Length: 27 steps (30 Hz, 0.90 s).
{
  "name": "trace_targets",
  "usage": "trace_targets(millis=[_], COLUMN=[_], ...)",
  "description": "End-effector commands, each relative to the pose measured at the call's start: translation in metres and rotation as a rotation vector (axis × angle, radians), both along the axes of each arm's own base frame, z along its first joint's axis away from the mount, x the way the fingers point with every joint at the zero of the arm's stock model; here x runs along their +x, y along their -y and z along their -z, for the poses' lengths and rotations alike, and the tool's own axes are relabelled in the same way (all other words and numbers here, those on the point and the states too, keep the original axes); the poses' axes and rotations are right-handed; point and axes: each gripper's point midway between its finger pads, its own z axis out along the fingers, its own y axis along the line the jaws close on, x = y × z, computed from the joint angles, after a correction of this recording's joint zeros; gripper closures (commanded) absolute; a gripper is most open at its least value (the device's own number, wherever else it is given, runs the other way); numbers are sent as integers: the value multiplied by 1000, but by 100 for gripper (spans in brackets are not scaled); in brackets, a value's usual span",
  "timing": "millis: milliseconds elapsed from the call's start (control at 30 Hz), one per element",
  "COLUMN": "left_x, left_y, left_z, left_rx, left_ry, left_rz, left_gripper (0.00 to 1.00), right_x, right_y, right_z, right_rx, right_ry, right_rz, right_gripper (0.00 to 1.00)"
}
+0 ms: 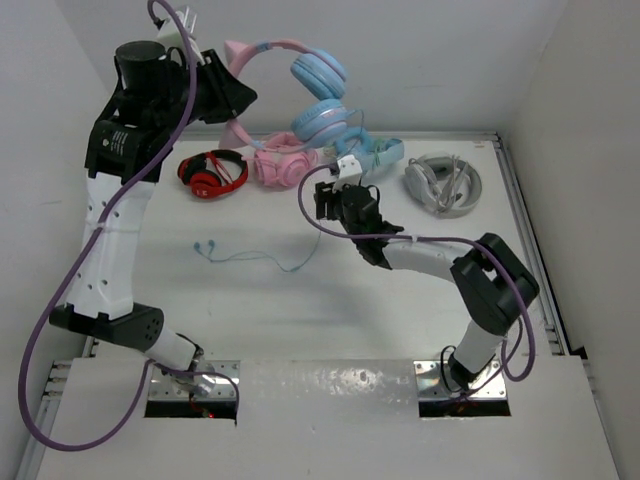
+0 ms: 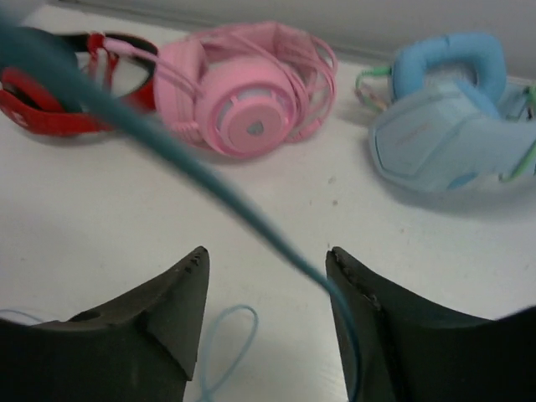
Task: Wrap the headphones
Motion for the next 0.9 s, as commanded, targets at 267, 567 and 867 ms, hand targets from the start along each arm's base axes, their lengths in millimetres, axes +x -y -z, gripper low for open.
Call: trace_targets(millis=[267,567,867], left_x=[36,74,83], left_y=[-41,-71,-87], left_z=[14,95,178], left_rx=[-261,-253,46], left_ry=[-95,-247,-239], left_rz=[-33,-246,-334], left_gripper=[100,100,100], right_x=[-49,-159,-236], right_y=[-8,-132,-198], right_z=[39,12,-78], right_rx=[-9,-508,-481], right_ry=[-214,-303,-200], right_rz=[-40,-602,-938], right_gripper=[100,100,100])
